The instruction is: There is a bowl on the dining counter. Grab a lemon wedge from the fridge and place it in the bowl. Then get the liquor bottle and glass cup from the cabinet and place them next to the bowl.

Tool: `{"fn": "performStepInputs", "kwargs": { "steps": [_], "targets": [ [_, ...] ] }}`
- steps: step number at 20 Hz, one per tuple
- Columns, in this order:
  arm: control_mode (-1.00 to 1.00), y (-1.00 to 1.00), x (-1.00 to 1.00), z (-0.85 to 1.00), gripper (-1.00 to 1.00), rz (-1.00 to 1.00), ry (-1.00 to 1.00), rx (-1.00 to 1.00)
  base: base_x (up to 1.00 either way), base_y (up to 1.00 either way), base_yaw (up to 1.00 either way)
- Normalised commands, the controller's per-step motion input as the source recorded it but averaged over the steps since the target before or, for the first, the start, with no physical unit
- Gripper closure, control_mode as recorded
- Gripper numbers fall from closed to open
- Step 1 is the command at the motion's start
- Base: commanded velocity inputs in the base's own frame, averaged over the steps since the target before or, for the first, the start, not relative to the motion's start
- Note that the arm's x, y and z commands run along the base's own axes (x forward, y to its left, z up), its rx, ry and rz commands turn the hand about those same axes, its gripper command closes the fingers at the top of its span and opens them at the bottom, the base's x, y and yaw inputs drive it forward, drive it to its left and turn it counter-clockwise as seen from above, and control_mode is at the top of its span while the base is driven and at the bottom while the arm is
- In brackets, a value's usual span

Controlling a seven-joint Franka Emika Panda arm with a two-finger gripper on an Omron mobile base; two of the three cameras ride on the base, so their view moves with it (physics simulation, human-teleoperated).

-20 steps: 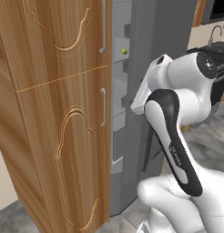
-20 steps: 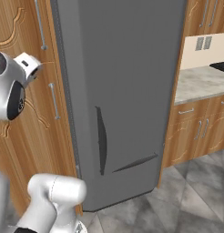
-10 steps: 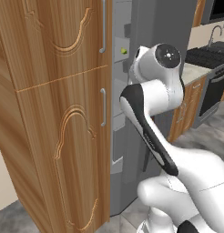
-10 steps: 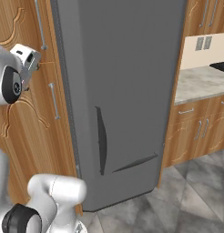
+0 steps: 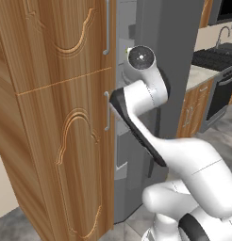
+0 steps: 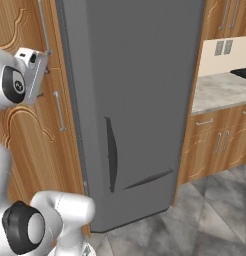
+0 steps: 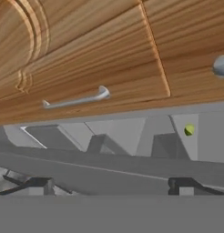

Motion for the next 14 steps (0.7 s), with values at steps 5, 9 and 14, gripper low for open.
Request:
{"fn": "performStepInputs", "kwargs": {
  "steps": [5,9,14],
  "targets": [
    [-1.0,-0.04,0.44,-0.21,-1.0,-0.16,-0.01,-0.09,0.0,0.0,0.0],
    [-1.0,-0.12,0.47,-0.19,-1.0,-0.12,-0.05,-0.04,0.0,0.0,0.0],
    [-1.0,-0.11,0.44,-0.15,-1.0,-0.06,-0.11,-0.01,0.0,0.0,0.0]
  ]
}}
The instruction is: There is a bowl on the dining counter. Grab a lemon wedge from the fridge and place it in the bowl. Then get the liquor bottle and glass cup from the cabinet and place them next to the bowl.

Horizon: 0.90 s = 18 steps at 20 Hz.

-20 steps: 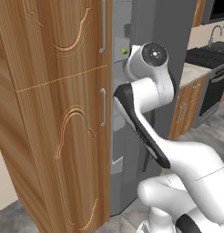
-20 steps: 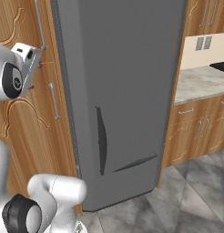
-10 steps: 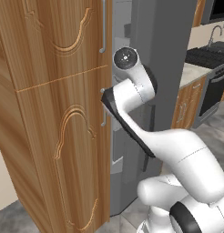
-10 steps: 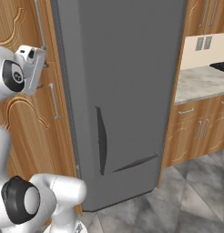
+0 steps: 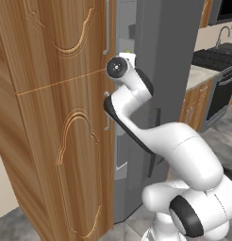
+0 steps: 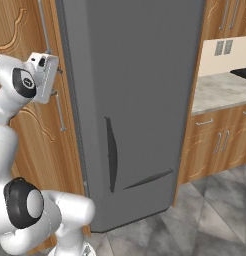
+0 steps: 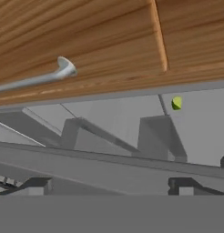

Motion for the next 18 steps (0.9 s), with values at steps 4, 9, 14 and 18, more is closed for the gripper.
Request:
{"fn": "performStepInputs", "kwargs": {
  "steps": [4,9,14,18],
  "targets": [
    [-1.0,-0.14,0.38,-0.11,-1.0,-0.01,-0.14,0.0,0.0,0.0,0.0],
    [-1.0,-0.17,0.29,-0.07,-1.0,0.0,-0.15,0.0,0.0,0.0,0.0],
    [-1.0,-0.19,0.2,0.0,-1.0,0.0,-0.13,0.0,0.0,0.0,0.0],
    [-1.0,-0.17,0.19,0.0,-1.0,0.0,-0.09,0.0,0.0,0.0,0.0]
  ]
}}
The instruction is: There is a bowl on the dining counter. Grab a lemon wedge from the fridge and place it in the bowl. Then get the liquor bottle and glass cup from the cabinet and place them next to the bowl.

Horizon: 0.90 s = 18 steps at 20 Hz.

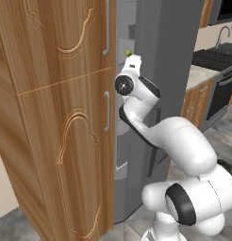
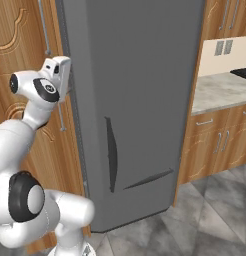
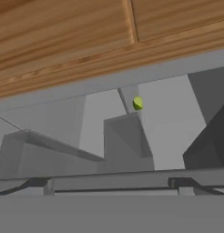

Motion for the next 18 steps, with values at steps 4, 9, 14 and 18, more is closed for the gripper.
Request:
{"fn": "performStepInputs", "kwargs": {
  "steps": [4,9,14,18],
  "targets": [
    [-1.0,-0.19,0.11,0.0,-1.0,0.0,-0.08,-0.01,0.0,0.0,0.0],
    [-1.0,-0.23,0.01,0.0,-1.0,-0.02,-0.09,-0.02,0.0,0.0,0.0],
    [-1.0,-0.58,-0.19,0.0,-1.0,-0.07,-0.16,-0.03,0.0,0.0,0.0],
    [-1.0,-0.87,-0.54,0.0,-1.0,-0.17,-0.13,-0.02,0.0,0.0,0.0]
  ]
}}
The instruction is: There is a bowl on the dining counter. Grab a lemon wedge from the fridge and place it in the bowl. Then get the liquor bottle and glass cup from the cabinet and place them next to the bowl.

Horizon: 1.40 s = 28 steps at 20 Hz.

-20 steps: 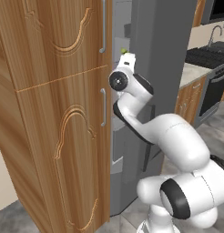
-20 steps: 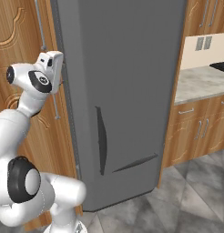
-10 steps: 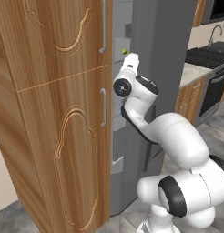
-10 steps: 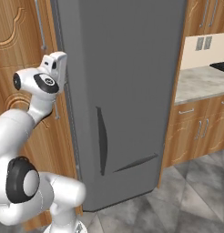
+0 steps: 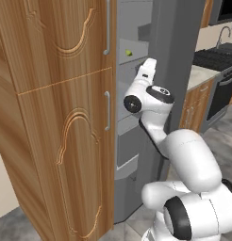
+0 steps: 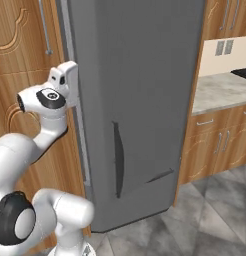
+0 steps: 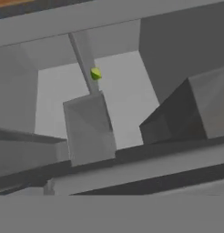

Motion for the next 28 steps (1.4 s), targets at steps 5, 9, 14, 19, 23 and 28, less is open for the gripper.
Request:
{"fn": "performStepInputs", "kwargs": {
  "steps": [5,9,14,19,23,28],
  "targets": [
    [-1.0,-1.0,-0.75,0.0,-1.0,-0.23,-0.08,0.0,0.0,0.0,0.0],
    [-1.0,-1.0,-0.88,0.0,-1.0,-0.27,-0.05,0.0,0.0,0.0,0.0],
    [-1.0,-1.0,-0.77,0.02,-1.0,-0.28,-0.01,0.0,0.0,0.0,0.0],
    [-1.0,-1.0,-0.63,0.04,-1.0,-0.26,0.0,0.0,0.0,0.0,0.0],
    [-1.0,-1.0,-0.44,0.01,-1.0,-0.21,0.0,0.0,0.0,0.0,0.0],
    [-1.0,-1.0,-0.07,0.0,-1.0,-0.11,0.0,0.04,0.0,0.0,0.0]
  ]
}}
